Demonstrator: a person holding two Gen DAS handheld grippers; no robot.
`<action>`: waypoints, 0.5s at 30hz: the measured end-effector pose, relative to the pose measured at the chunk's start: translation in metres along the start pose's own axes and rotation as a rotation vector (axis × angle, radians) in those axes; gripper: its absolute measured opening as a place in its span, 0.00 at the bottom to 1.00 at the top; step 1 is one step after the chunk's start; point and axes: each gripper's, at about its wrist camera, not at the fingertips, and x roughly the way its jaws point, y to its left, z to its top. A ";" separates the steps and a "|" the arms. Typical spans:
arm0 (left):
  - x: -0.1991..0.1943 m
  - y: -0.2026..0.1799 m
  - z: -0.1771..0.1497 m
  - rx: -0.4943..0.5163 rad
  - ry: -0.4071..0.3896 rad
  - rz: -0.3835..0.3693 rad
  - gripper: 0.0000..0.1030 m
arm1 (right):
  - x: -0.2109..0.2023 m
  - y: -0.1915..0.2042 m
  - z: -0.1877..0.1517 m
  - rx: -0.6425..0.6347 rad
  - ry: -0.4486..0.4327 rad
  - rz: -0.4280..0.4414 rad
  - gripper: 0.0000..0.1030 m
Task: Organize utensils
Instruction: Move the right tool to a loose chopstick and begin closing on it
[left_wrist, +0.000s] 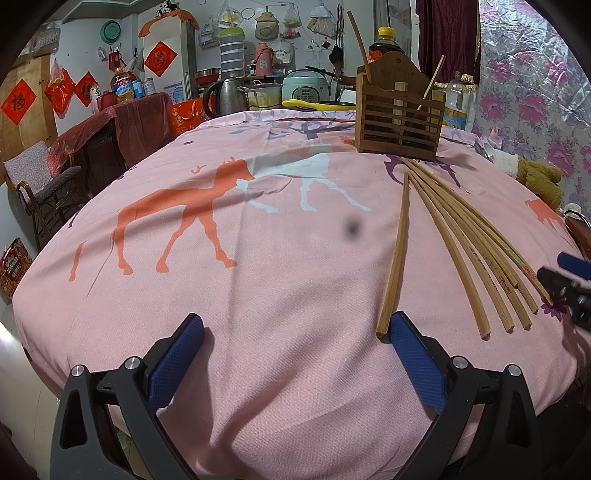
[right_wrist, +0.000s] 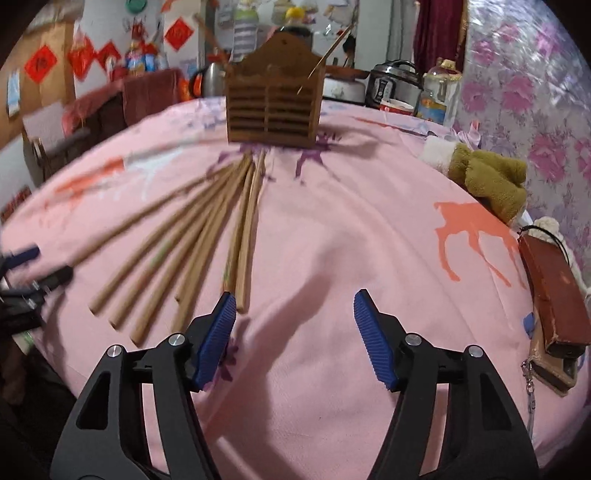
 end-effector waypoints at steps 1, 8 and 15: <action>0.000 0.000 0.000 0.000 0.000 0.000 0.96 | 0.000 0.001 -0.002 -0.004 0.001 -0.003 0.63; 0.000 0.000 0.000 0.000 -0.001 0.000 0.96 | -0.004 0.024 0.005 -0.068 -0.068 0.006 0.54; 0.000 0.000 0.000 0.000 0.000 0.000 0.96 | 0.009 0.017 0.008 -0.034 -0.031 0.054 0.36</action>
